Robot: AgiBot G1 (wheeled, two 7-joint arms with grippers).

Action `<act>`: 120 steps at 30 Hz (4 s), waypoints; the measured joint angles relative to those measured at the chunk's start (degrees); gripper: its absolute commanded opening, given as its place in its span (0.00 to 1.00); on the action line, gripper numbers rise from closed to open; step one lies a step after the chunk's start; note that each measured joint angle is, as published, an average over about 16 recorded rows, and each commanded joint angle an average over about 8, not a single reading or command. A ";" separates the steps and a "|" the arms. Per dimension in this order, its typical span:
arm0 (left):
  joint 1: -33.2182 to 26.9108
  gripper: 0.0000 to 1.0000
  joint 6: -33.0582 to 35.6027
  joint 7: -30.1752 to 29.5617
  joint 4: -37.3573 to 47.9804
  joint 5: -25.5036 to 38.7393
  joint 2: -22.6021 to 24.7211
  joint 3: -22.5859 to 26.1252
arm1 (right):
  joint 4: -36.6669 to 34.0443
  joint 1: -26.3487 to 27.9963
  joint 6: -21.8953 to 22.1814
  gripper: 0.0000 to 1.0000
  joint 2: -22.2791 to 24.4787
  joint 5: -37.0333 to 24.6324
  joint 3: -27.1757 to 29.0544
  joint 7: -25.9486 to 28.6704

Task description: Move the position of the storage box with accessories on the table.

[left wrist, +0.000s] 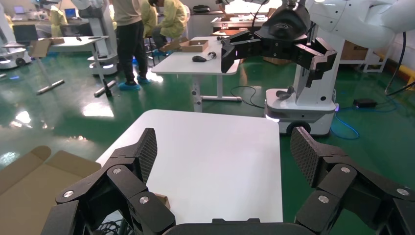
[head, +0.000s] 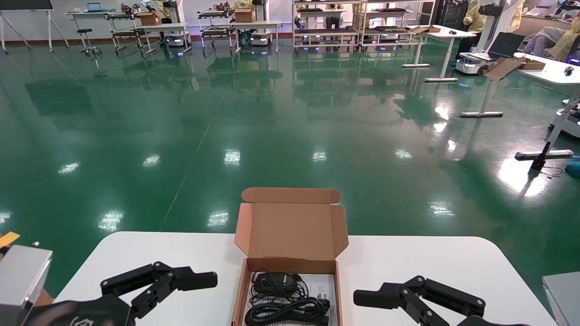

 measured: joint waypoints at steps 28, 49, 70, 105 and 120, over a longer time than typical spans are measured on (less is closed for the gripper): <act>0.00 1.00 0.00 0.00 0.00 0.00 0.00 0.00 | -11.11 5.87 14.91 1.00 -5.41 -9.07 -6.62 19.85; 0.02 1.00 -0.03 0.00 0.02 0.00 -0.01 -0.01 | -19.61 21.05 19.19 1.00 -9.41 -24.89 -18.18 43.99; 0.02 1.00 -0.03 0.00 0.02 0.00 -0.02 -0.01 | -37.60 31.80 16.29 1.00 -23.66 -33.96 -25.02 44.45; 0.02 1.00 -0.03 0.00 0.02 0.00 -0.02 -0.01 | -52.21 33.91 13.75 1.00 -28.51 -37.93 -28.07 36.62; 0.02 1.00 -0.03 0.00 0.02 0.00 -0.02 -0.01 | -55.61 29.12 22.96 1.00 -33.00 -40.75 -29.48 32.25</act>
